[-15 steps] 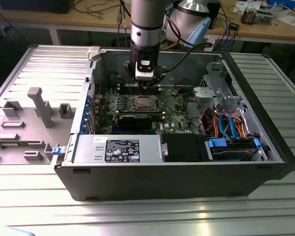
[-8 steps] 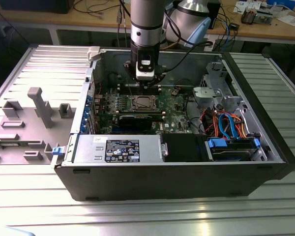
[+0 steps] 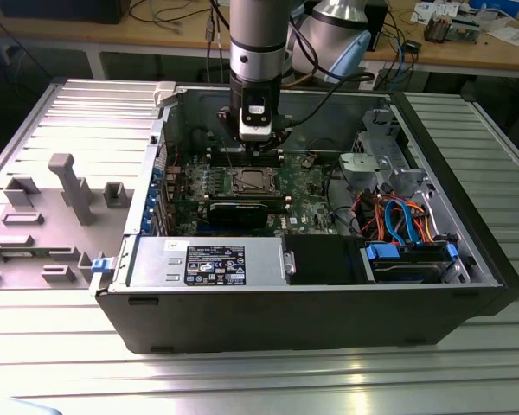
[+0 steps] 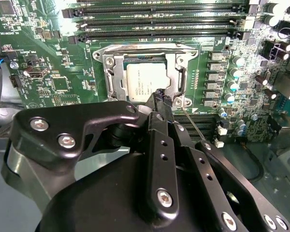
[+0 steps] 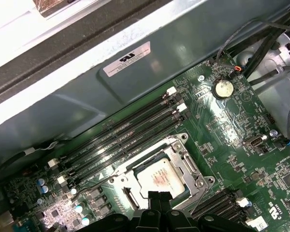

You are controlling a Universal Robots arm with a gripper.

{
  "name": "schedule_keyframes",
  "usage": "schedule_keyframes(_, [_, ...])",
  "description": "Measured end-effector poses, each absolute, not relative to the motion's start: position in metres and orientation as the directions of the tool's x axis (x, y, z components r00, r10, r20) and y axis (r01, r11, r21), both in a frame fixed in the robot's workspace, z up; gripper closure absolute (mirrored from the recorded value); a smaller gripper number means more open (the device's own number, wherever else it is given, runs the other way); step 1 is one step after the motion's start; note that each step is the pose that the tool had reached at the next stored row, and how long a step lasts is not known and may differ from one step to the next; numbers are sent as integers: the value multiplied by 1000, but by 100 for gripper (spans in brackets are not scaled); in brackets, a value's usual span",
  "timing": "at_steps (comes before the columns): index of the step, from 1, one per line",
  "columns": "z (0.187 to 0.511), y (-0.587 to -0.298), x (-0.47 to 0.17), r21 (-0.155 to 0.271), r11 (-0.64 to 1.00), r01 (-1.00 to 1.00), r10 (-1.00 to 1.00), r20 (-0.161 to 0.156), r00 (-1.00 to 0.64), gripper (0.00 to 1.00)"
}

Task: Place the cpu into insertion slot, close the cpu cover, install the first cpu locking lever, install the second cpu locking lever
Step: 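Install the first cpu locking lever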

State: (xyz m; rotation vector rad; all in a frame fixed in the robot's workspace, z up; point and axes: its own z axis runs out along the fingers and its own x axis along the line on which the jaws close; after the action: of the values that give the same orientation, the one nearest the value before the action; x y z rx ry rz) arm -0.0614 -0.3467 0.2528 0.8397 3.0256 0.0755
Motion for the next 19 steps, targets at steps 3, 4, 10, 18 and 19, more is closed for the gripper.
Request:
schedule_keyframes(3, [253,-347,-62,64,857,512,514,-17,-858,89])
schedule_keyframes(4, [253,-347,-62,65,858,509,511,-18,-859,89])
schedule_keyframes(10, [253,-347,-62,65,896,440,442,-18,-897,89])
schedule_keyframes(18, [253,-347,-62,65,934,352,353,-18,-935,89])
schedule_keyframes(19, [253,-347,-62,65,934,352,353,-18,-935,89])
